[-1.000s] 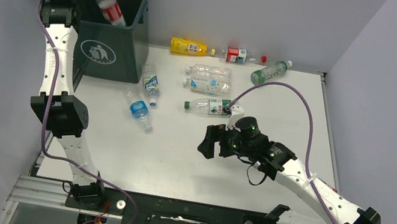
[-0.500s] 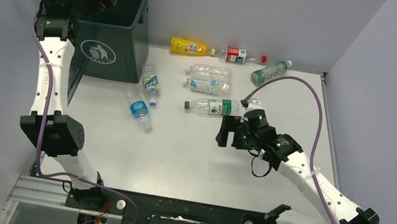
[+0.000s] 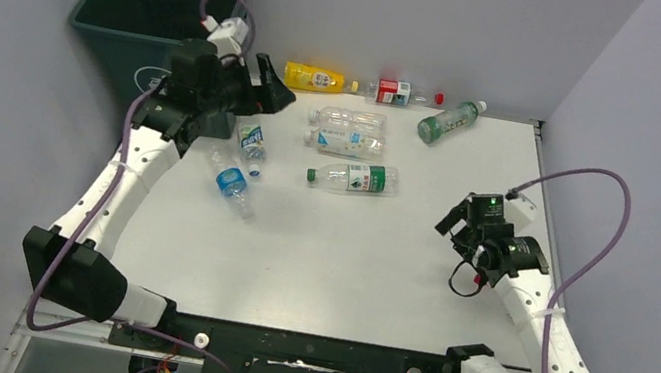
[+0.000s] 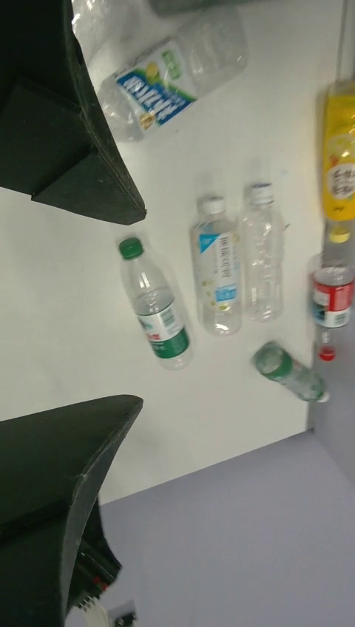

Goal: Put the plastic bottles in the bin
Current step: Pick up the plastic bottle at the center of the board, then place the plastic bottle in the trash bin.

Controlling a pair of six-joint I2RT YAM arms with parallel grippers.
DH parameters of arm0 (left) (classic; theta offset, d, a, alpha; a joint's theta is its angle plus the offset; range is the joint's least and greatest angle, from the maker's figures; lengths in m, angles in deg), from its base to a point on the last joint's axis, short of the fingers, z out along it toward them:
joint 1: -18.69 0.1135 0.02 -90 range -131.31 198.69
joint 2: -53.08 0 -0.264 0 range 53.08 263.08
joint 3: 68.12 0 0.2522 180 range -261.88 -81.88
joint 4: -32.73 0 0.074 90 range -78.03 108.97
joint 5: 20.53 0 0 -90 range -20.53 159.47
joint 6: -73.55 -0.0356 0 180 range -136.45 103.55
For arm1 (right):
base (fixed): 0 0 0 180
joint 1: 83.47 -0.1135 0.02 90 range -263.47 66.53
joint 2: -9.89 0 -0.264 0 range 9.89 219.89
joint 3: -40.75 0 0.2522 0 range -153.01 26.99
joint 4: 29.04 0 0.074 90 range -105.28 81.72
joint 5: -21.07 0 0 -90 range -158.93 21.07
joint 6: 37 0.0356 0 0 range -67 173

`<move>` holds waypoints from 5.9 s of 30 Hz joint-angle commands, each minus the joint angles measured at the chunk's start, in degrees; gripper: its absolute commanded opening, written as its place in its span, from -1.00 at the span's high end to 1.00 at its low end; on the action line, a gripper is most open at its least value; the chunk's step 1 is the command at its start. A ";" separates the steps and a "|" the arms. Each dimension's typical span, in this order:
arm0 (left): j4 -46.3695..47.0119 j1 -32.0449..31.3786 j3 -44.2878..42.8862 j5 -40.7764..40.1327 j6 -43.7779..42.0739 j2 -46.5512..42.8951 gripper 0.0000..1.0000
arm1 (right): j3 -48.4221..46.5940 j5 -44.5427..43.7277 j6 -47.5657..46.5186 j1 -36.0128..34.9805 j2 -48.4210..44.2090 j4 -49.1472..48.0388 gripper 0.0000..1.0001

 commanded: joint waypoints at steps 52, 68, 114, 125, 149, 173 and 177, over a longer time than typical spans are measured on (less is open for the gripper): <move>8.92 -14.18 14.21 1.46 1.68 2.48 -0.75 | 5.09 -12.71 15.77 50.77 24.71 -7.43 -0.98; 7.79 -20.24 12.15 0.14 2.03 6.08 -0.75 | 12.88 -2.21 0.86 49.15 16.87 -20.16 -0.23; 31.28 -30.97 21.92 7.17 10.82 8.19 -0.76 | 2.02 24.42 4.03 -1.22 10.38 -41.17 -0.15; 32.26 -32.04 23.30 7.38 10.21 8.93 -0.77 | -0.78 27.69 4.00 -5.84 13.35 -45.83 -0.15; 31.94 -33.10 22.62 5.93 8.47 9.09 -0.40 | -2.92 36.25 3.32 -9.91 18.41 -50.60 -0.18; 20.45 -27.26 18.19 1.82 1.52 5.54 -0.04 | -3.77 34.47 -0.75 -3.14 10.89 -39.81 -1.00; 17.89 -23.32 16.66 2.51 -0.35 4.22 -0.05 | -2.18 34.42 -2.10 0.01 6.98 -37.41 -0.97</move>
